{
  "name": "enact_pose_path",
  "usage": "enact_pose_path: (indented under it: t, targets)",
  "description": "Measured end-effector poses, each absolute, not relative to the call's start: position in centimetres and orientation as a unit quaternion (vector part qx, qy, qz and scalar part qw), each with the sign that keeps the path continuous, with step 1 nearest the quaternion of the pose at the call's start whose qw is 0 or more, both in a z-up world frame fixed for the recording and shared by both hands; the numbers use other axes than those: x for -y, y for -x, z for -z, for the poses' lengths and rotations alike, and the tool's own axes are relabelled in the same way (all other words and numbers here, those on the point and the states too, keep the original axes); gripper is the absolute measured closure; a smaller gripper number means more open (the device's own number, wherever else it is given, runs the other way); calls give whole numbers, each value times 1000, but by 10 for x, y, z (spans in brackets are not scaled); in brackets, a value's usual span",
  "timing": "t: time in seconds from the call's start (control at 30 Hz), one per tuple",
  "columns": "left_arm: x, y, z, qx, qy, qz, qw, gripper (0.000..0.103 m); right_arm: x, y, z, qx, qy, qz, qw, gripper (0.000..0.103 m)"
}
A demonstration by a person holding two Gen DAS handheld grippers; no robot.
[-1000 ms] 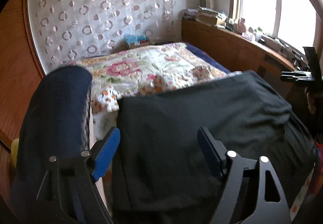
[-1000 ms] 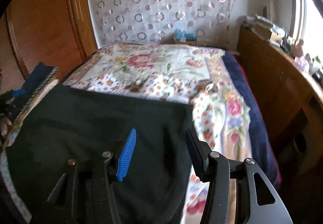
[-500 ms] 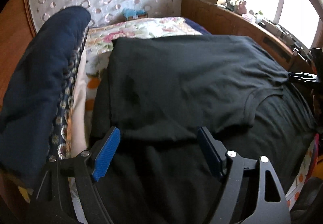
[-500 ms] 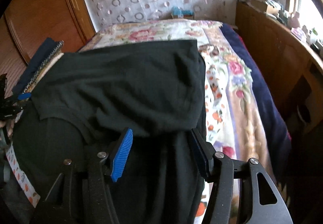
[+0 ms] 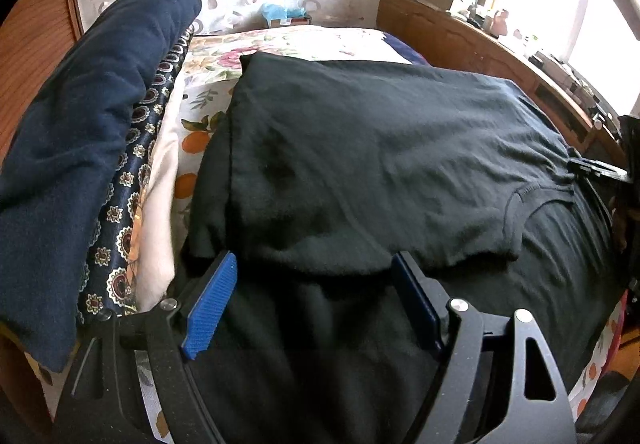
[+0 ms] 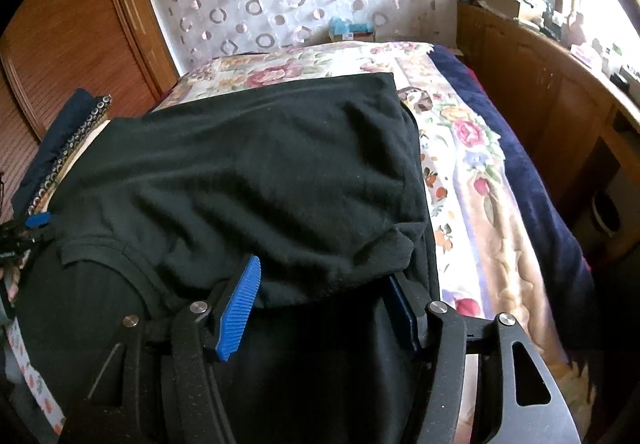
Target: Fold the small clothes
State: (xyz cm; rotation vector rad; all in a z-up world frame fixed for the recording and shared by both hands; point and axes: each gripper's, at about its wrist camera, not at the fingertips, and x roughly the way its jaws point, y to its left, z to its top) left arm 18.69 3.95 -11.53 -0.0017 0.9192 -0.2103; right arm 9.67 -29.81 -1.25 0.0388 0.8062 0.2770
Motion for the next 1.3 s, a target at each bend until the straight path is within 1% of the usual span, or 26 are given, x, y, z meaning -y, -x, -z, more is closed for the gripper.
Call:
enact_pose_path:
  t: [0.07,0.3,0.33,0.4,0.43,0.47,0.5,0.53,0.57,0.6,0.63,0.67,0.7,0.73,0.77,0.83,1.03,1.3]
  targets:
    - [-41,-189,115,-441,8,99,892,23,295,-100,16,-391,-19,-136,910,37]
    - [-46,-193,112,-431,55,92,896,24,287,-108,21,-390,-28,-142,910,35]
    - [-46,-194,111,-426,57,92,898,26,285,-108,21,-390,-26,-139,910,35]
    - [-45,-196,111,-428,49,81,899,42,281,-108,19,-390,-21,-132,911,36]
    - [-45,-198,111,-432,47,76,898,45,279,-108,19,-391,-15,-128,911,36]
    - [-47,-200,111,-434,50,75,897,52,277,-108,18,-395,-9,-133,909,36]
    - [-48,-201,111,-435,50,72,896,59,274,-109,17,-397,-6,-145,906,39]
    - [-49,-202,111,-434,47,66,897,64,274,-110,15,-395,-4,-146,907,46]
    - [-50,-203,110,-434,45,62,898,72,274,-112,14,-394,-1,-139,909,52]
    - [-51,-202,110,-433,47,62,898,76,274,-114,13,-395,-1,-137,909,57]
    - [-52,-202,109,-431,51,62,899,79,275,-116,13,-395,-1,-134,909,71]
    - [-52,-201,108,-429,48,62,900,86,276,-119,13,-394,2,-128,910,82]
    - [-51,-200,107,-426,45,62,901,89,276,-120,14,-394,5,-125,911,86]
    - [-50,-199,106,-423,43,65,903,92,277,-121,14,-391,5,-128,911,95]
    - [-49,-199,105,-421,41,67,904,94,278,-120,14,-388,3,-132,912,99]
    - [-46,-193,99,-407,33,69,910,96,277,-116,11,-377,1,-142,915,101]
    - [-47,-175,72,-357,44,77,930,97,282,-101,-9,-328,-13,-151,933,101]
    - [-52,-154,50,-322,49,81,942,97,287,-70,-26,-281,-7,-157,947,101]
